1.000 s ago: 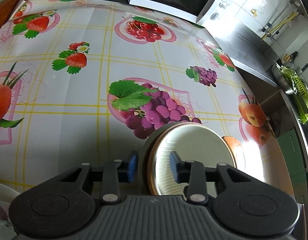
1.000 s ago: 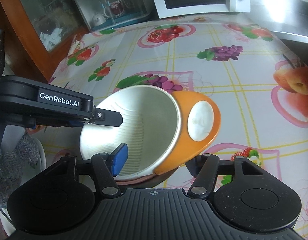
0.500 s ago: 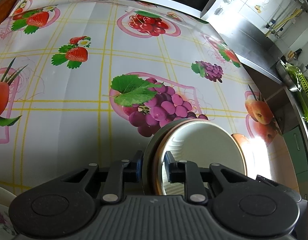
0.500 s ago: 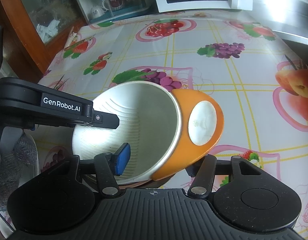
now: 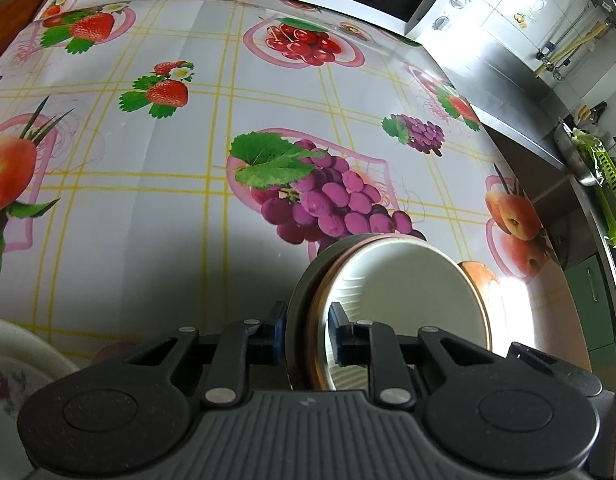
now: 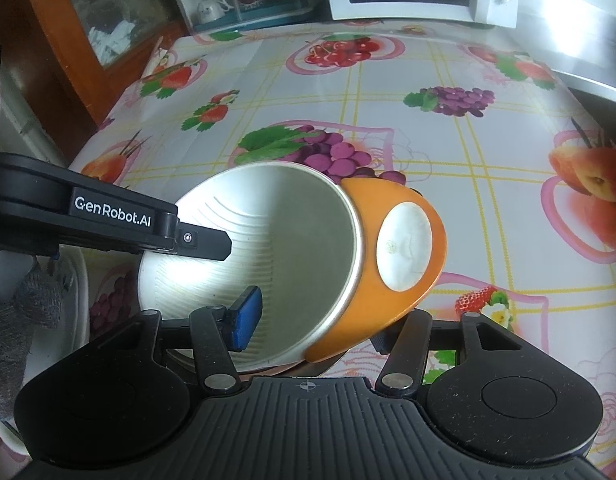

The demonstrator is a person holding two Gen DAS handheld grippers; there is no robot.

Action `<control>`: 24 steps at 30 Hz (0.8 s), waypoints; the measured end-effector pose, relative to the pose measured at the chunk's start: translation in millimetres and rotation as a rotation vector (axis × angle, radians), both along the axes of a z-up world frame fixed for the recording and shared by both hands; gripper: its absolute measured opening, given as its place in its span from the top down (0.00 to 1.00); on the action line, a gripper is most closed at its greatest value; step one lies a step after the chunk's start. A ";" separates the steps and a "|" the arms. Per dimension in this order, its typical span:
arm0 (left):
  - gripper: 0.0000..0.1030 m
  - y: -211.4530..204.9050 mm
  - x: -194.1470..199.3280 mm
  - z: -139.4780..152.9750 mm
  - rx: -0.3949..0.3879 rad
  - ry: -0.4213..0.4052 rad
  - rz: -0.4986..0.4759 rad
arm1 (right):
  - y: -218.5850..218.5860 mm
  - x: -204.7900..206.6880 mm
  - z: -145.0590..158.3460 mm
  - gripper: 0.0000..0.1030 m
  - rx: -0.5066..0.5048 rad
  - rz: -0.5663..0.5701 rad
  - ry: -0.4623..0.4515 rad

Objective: Organize plates and bowls
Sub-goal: 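Carry the nested bowls with the left gripper over the plate stack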

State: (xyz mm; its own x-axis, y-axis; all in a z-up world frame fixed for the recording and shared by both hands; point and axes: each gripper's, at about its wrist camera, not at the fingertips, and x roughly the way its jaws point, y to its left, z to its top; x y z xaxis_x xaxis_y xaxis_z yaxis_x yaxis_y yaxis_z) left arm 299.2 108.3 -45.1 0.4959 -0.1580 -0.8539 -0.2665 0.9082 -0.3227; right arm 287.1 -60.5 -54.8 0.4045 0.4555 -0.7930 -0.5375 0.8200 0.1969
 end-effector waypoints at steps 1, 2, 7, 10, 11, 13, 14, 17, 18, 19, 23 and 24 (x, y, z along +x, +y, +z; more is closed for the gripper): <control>0.80 -0.2 -2.3 0.8 -0.001 -0.001 0.003 | -0.4 -1.2 0.7 0.46 0.000 0.001 -0.002; 0.80 -0.9 -4.5 1.5 -0.001 -0.002 0.005 | -1.1 -2.8 1.6 0.46 0.002 0.001 -0.003; 0.80 -4.5 -15.5 4.7 -0.003 -0.003 0.017 | -2.6 -9.7 2.9 0.46 -0.004 0.006 -0.006; 0.80 -6.1 -21.1 6.2 0.000 -0.002 0.018 | -3.9 -15.8 3.9 0.46 -0.009 0.012 -0.008; 0.80 -7.0 -23.7 6.9 0.001 -0.003 0.018 | -4.6 -18.2 4.7 0.46 -0.009 0.015 -0.008; 0.80 -8.6 -29.3 8.6 0.001 -0.004 0.022 | -5.5 -23.5 7.2 0.46 -0.012 0.021 -0.014; 0.80 -9.2 -32.3 9.9 0.000 -0.007 0.023 | -5.7 -25.7 8.4 0.46 -0.013 0.025 -0.016; 0.80 -11.4 -41.5 14.8 0.004 -0.016 0.027 | -5.1 -33.4 12.2 0.46 -0.016 0.036 -0.021; 0.80 -11.8 -45.1 16.8 0.006 -0.021 0.028 | -4.2 -36.2 13.6 0.46 -0.017 0.042 -0.024; 0.80 -12.0 -48.9 18.9 0.007 -0.026 0.031 | -3.4 -39.9 15.4 0.46 -0.017 0.048 -0.027; 0.79 -9.8 -66.7 27.7 0.010 -0.040 0.055 | 1.6 -52.9 23.4 0.46 -0.015 0.081 -0.041; 0.79 -8.4 -71.7 30.4 0.011 -0.046 0.063 | 3.1 -56.2 25.6 0.46 -0.016 0.089 -0.046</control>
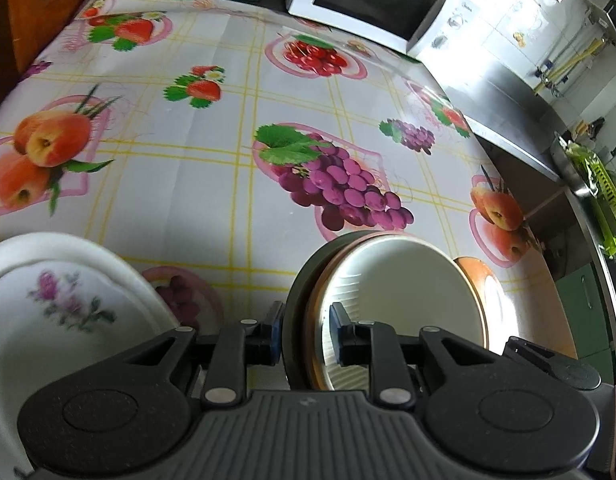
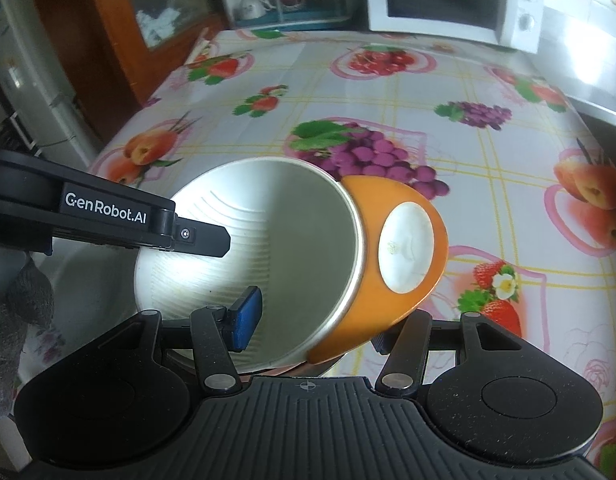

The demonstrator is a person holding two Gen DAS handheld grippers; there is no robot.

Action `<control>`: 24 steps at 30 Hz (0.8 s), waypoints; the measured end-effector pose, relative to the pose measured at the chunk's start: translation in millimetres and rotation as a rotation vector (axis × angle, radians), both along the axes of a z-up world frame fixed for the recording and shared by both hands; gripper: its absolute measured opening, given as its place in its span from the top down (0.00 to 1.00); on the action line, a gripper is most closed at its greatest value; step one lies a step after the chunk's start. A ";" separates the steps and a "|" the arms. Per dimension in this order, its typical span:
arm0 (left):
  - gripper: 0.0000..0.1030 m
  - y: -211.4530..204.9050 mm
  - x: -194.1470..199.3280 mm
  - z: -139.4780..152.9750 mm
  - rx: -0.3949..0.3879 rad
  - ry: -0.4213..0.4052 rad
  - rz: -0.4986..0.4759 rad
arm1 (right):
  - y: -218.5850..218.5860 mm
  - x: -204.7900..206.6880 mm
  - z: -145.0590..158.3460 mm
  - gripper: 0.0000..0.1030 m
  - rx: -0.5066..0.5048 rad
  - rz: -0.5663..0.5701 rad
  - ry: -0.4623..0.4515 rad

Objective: Organize plates and bowls
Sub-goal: 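Carry the nested bowls with the left gripper over the plate stack, then lower the nested bowls onto the flower plate and open the left gripper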

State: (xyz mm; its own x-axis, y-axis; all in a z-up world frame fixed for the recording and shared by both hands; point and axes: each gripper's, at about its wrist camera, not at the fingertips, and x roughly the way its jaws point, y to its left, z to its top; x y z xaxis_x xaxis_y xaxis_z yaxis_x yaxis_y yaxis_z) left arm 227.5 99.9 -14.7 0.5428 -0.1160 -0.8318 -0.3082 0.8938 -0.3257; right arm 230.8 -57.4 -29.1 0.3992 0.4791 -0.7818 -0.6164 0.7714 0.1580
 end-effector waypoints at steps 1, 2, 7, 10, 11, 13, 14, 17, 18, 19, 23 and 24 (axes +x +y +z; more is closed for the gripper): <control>0.79 1.2 -4.8 2.6 0.001 -0.004 0.008 | 1.9 -3.7 2.5 0.46 0.000 0.008 -0.006; 0.79 2.4 -9.4 5.2 0.002 -0.007 0.016 | 4.2 -7.6 5.4 0.46 0.000 0.017 -0.011; 0.77 10.8 -34.1 19.5 0.010 -0.032 0.058 | 15.5 -23.4 18.2 0.46 0.012 0.060 -0.034; 0.76 18.7 -49.5 28.0 0.014 -0.053 0.084 | 26.1 -32.2 25.4 0.46 0.021 0.094 -0.042; 0.75 21.7 -54.5 30.5 0.015 -0.058 0.094 | 30.2 -34.8 27.3 0.46 0.023 0.105 -0.045; 0.75 28.8 -64.3 34.9 0.019 -0.067 0.115 | 40.3 -40.3 30.8 0.46 0.027 0.131 -0.052; 0.74 32.7 -69.9 37.4 0.020 -0.071 0.128 | 45.9 -43.3 32.3 0.46 0.029 0.146 -0.054; 0.72 46.0 -84.7 41.8 0.033 -0.076 0.165 | 63.0 -51.6 34.1 0.46 0.036 0.190 -0.056; 0.72 50.9 -89.3 42.7 0.039 -0.075 0.177 | 67.5 -54.0 34.3 0.46 0.037 0.201 -0.053; 0.71 56.3 -94.3 43.6 0.042 -0.074 0.189 | 73.3 -56.5 33.7 0.46 0.039 0.214 -0.047; 0.69 76.3 -111.9 43.6 0.044 -0.068 0.237 | 95.6 -64.7 27.9 0.46 0.029 0.259 -0.032; 0.69 80.9 -115.2 42.5 0.045 -0.064 0.249 | 100.3 -66.9 26.0 0.46 0.027 0.268 -0.027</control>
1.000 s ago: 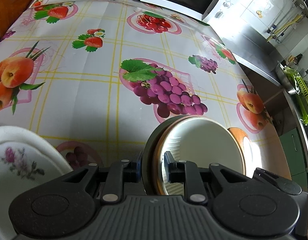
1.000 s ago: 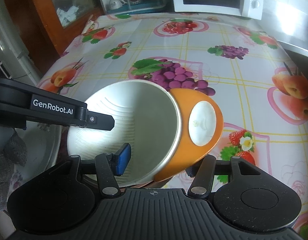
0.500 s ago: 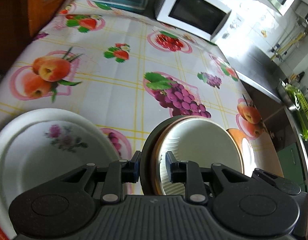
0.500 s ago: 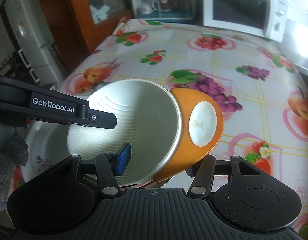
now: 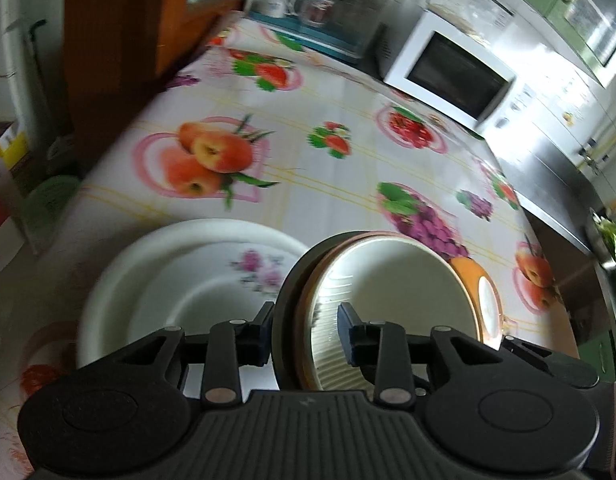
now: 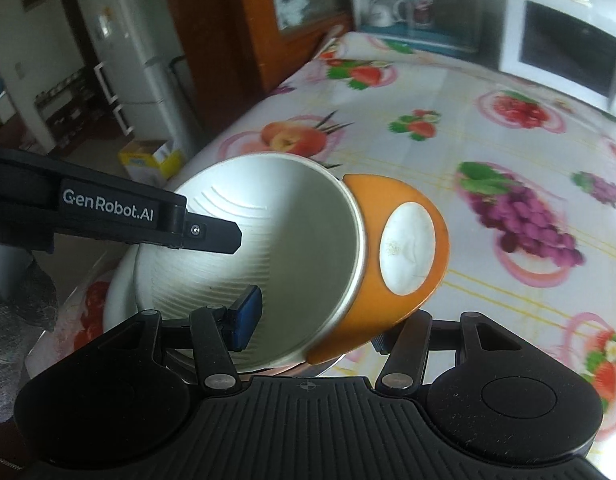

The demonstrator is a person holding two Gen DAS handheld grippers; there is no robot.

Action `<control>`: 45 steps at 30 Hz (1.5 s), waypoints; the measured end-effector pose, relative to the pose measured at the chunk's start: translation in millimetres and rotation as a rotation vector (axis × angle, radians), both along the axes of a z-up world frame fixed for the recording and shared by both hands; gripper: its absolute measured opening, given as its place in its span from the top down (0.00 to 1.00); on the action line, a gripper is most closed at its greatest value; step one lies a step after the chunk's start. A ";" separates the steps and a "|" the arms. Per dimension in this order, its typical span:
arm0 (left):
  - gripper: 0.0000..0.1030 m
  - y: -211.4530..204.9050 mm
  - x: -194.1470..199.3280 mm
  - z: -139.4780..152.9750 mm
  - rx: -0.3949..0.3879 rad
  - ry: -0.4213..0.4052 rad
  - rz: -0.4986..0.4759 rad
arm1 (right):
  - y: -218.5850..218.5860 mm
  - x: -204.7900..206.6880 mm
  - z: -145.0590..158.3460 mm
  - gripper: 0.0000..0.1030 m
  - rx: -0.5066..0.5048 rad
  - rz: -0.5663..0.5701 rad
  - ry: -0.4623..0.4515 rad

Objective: Organize plates and bowls
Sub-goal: 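Lower the nested bowls onto the flower plate and open the left gripper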

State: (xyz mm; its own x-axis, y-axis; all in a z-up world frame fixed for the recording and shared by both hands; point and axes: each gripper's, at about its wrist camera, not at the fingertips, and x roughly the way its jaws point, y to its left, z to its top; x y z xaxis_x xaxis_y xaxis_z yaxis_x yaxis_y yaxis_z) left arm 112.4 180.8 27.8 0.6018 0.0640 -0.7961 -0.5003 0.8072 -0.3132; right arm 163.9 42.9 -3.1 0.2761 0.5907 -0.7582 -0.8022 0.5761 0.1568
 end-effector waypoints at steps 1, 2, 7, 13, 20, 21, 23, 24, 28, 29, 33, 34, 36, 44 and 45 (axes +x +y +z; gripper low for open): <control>0.69 4.6 -3.4 -1.3 -0.001 0.003 0.011 | 5.0 -1.4 -2.3 0.46 -0.003 0.009 0.009; 0.68 9.1 -7.1 -3.1 -0.003 0.006 0.021 | 9.4 -2.7 -4.3 0.46 -0.006 0.016 0.018; 0.68 26.9 -20.4 -14.6 -0.023 0.031 0.056 | 24.2 -11.0 -11.7 0.46 -0.032 0.049 0.031; 0.68 40.2 -26.0 -26.9 -0.048 0.051 0.076 | 32.8 -14.4 -17.5 0.46 -0.055 0.063 0.047; 0.65 48.4 -28.9 -36.1 -0.068 0.059 0.091 | 40.8 -14.6 -22.1 0.46 -0.080 0.072 0.026; 0.65 48.8 -28.9 -36.7 -0.068 0.056 0.090 | 41.8 -14.5 -21.9 0.46 -0.081 0.073 0.021; 0.63 49.2 -29.3 -36.6 -0.068 0.048 0.087 | 43.2 -14.7 -21.9 0.46 -0.083 0.077 0.018; 0.62 49.4 -29.0 -36.4 -0.065 0.046 0.086 | 43.3 -14.4 -22.0 0.46 -0.083 0.077 0.017; 0.58 48.6 -28.8 -36.5 -0.062 0.038 0.082 | 43.0 -14.5 -21.9 0.45 -0.084 0.076 0.010; 0.54 48.1 -29.8 -36.1 -0.063 0.033 0.079 | 42.9 -15.0 -21.4 0.46 -0.084 0.077 0.002; 0.46 44.0 -30.9 -33.2 -0.054 0.015 0.068 | 40.2 -15.3 -19.3 0.45 -0.075 0.072 -0.003; 0.42 43.0 -31.0 -32.6 -0.050 0.013 0.065 | 39.1 -15.5 -19.1 0.45 -0.073 0.070 -0.004; 0.34 40.9 -32.1 -30.6 -0.039 0.005 0.062 | 36.7 -14.7 -19.1 0.44 -0.065 0.067 0.003; 0.20 34.0 -38.8 -23.1 -0.001 -0.025 0.053 | 26.8 -17.7 -13.7 0.35 -0.041 0.051 -0.026; 0.19 32.9 -39.6 -22.5 -0.001 -0.030 0.052 | 25.9 -17.4 -12.3 0.35 -0.038 0.047 -0.031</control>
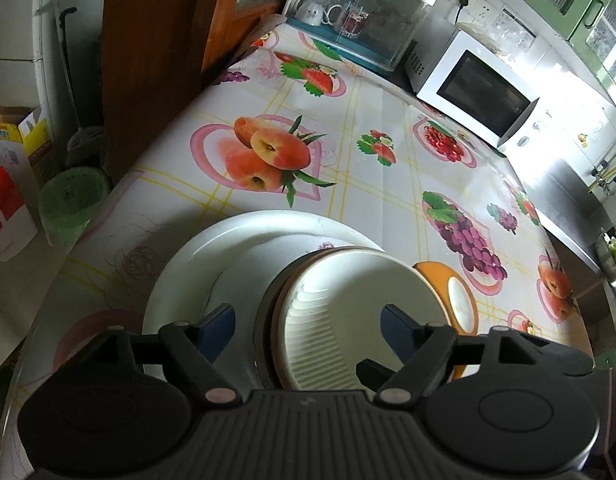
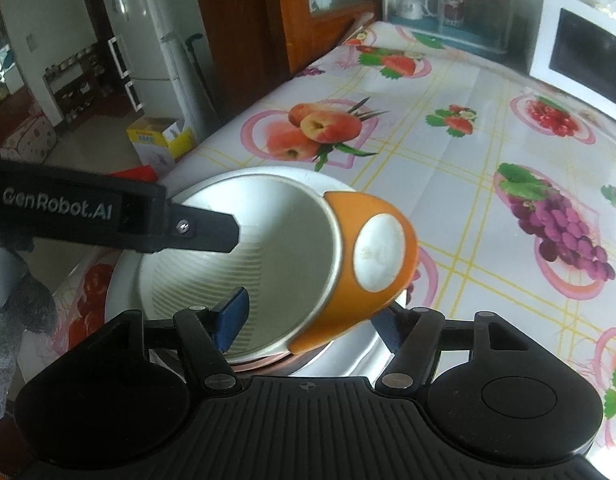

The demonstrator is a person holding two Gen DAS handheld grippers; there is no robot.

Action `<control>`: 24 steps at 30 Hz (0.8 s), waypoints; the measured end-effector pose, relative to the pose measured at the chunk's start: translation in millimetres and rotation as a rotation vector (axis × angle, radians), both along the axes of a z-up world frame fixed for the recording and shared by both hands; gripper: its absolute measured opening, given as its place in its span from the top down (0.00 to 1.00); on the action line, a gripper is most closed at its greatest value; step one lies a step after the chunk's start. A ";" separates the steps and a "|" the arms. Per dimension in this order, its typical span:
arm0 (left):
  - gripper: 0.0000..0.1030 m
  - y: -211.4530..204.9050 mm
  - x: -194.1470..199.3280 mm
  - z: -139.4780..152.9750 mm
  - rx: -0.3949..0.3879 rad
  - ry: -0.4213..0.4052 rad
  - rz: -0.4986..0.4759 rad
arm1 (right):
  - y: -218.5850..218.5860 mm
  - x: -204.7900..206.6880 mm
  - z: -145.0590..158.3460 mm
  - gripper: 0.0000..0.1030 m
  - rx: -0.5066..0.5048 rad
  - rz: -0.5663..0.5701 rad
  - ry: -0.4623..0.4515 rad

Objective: Organize plates and bowls
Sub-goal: 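Lower the nested bowls onto the flower plate and open the left gripper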

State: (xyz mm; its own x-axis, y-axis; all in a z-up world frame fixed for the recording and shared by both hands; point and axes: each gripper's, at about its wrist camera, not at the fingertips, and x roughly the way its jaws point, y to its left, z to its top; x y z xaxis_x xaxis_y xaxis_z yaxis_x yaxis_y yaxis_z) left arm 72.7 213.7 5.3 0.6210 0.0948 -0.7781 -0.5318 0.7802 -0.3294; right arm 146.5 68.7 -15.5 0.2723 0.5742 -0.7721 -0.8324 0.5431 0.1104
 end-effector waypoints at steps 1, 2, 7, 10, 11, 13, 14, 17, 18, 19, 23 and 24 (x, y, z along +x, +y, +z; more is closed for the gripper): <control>0.19 -0.5 -0.6 0.4 0.002 -0.002 0.002 | -1.2 0.6 1.0 0.35 0.002 -0.002 -0.003; 0.18 -1.0 -1.8 1.2 0.004 -0.005 0.002 | -3.3 0.6 2.4 0.34 0.005 -0.008 -0.007; 0.10 -6.4 -7.8 7.8 0.030 -0.031 -0.011 | -15.5 -4.0 10.7 0.30 0.028 -0.022 -0.027; 0.02 -11.1 -13.1 13.1 0.061 -0.043 -0.012 | -23.4 -9.3 16.4 0.27 0.042 -0.029 -0.047; 0.00 -13.2 -15.0 15.2 0.073 -0.046 -0.014 | -25.4 -10.9 17.8 0.25 0.046 -0.032 -0.055; 0.00 -18.3 -20.0 19.7 0.097 -0.057 -0.022 | -30.6 -14.1 19.9 0.24 0.053 -0.038 -0.065; 0.00 -20.4 -22.4 21.6 0.104 -0.061 -0.025 | -33.8 -15.8 20.4 0.23 0.059 -0.041 -0.065; 0.00 -26.7 -28.9 26.1 0.123 -0.063 -0.028 | -42.9 -21.1 21.2 0.22 0.071 -0.052 -0.063; 0.00 -29.0 -31.1 27.3 0.133 -0.061 -0.029 | -45.9 -23.4 21.1 0.21 0.072 -0.057 -0.066; 0.00 -31.8 -34.1 28.7 0.146 -0.061 -0.031 | -49.2 -26.0 21.0 0.21 0.074 -0.062 -0.069; 0.00 -39.0 -46.7 31.7 0.164 -0.067 -0.035 | -60.7 -36.5 21.6 0.18 0.081 -0.079 -0.081; 0.00 -40.0 -49.3 31.7 0.161 -0.069 -0.037 | -63.3 -38.8 22.0 0.17 0.083 -0.082 -0.082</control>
